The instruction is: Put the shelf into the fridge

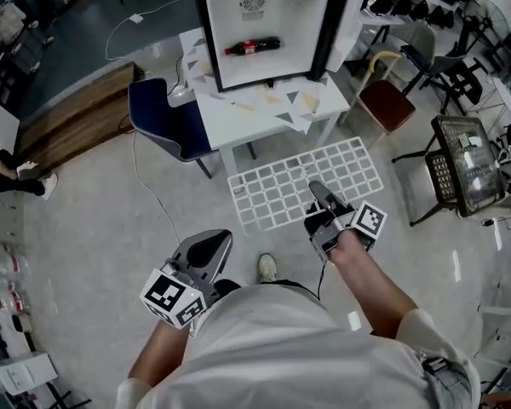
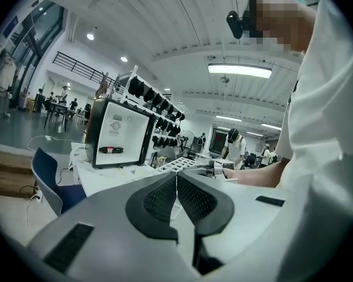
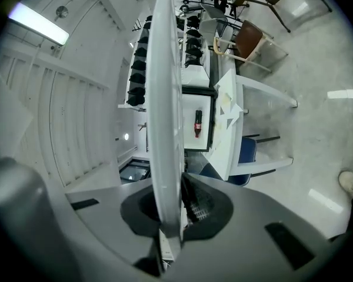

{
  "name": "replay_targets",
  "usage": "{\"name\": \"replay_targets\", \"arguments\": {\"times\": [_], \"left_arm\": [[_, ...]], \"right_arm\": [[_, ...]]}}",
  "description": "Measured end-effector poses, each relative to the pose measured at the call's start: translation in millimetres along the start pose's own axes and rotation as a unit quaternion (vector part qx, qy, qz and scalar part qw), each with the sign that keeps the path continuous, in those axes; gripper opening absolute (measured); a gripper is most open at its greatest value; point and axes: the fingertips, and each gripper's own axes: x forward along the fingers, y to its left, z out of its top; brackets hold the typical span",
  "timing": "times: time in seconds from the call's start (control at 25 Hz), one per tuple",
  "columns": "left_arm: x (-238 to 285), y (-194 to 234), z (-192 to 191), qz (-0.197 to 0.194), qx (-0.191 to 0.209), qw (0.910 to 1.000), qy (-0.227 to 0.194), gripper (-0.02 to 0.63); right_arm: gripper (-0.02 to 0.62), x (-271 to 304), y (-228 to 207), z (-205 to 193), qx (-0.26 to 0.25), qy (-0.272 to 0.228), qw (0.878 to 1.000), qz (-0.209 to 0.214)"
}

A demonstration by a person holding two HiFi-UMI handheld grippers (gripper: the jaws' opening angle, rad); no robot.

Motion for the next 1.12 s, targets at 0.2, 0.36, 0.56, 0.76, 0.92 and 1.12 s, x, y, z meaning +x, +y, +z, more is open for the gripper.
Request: {"name": "replay_targets", "arguments": {"times": [0.2, 0.36, 0.56, 0.76, 0.92, 1.12], "left_arm": [[23.8, 23.9, 3.1, 0.003, -0.009, 0.9999, 0.008, 0.018], [37.6, 58.1, 8.3, 0.006, -0.020, 0.9997, 0.010, 0.018], [56.6, 107.3, 28.0, -0.019, -0.019, 0.9996, 0.001, 0.018], [67.1, 153.5, 56.5, -0.046, -0.010, 0.9989, -0.005, 0.018], [71.6, 181.5, 66.4, -0.073, 0.006, 0.9973, 0.001, 0.018], [86.2, 205.9, 65.4, -0.083, -0.006, 0.9965, 0.012, 0.018]], "right_arm": [[0.032, 45.0, 1.0, 26.7, 0.006, -0.001, 1.000, 0.007], [0.032, 79.5, -0.7, 43.3, 0.009, -0.008, 1.000, 0.004], [0.032, 121.4, 6.2, 56.2, 0.013, -0.027, 1.000, 0.001], [0.032, 163.3, 17.1, 69.5, 0.003, -0.053, 0.999, 0.002], [0.032, 187.8, 27.4, 76.4, -0.002, -0.073, 0.997, 0.011], [0.032, 209.6, 32.7, 89.1, 0.009, -0.091, 0.996, 0.018]]}}
